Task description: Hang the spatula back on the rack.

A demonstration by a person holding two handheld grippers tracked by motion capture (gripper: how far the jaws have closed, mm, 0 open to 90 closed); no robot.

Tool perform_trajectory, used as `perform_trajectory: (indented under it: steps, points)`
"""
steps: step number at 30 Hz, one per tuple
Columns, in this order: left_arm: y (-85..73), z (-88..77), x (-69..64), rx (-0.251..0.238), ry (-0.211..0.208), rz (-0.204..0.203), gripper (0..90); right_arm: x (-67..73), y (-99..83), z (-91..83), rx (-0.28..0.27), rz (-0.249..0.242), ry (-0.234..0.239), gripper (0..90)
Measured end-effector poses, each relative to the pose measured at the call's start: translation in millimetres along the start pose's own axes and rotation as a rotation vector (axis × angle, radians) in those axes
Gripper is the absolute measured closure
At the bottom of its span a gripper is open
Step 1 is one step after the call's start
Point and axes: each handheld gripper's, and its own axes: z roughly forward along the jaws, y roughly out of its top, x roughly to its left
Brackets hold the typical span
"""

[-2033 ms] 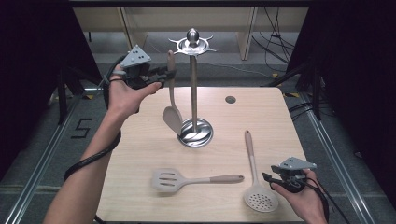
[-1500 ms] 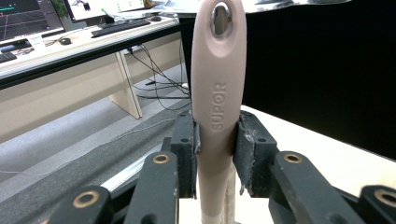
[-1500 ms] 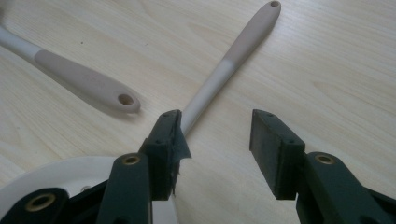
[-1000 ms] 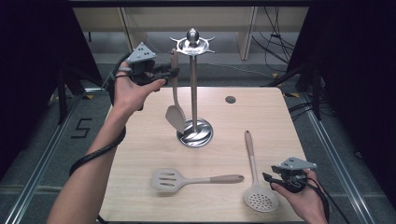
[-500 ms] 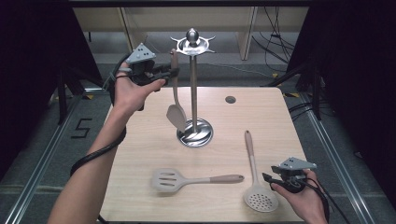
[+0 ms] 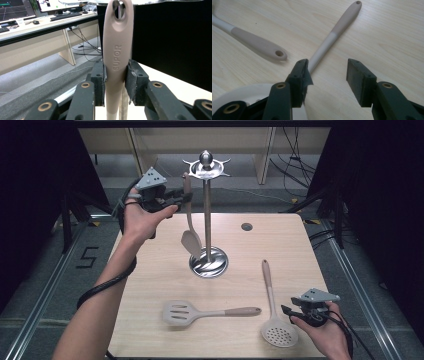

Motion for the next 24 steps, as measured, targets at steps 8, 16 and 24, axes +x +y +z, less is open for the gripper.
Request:
perform_trajectory:
  steps: [8,16,24]
  points:
    - [-2.6,-1.1,-2.2,-0.014,0.011,-0.005,68.9,0.1,0.9,-2.5,0.007,0.007,-0.005,51.8]
    - [-7.2,-4.8,-6.6,-0.026,0.036,-0.007,62.9,-1.0,0.3,-2.0,-0.011,-0.006,-0.002,51.1]
    - [-12.8,-26.9,-13.4,-0.063,0.072,-0.002,58.9,-0.7,0.6,-3.4,-0.006,-0.003,-0.004,51.0]
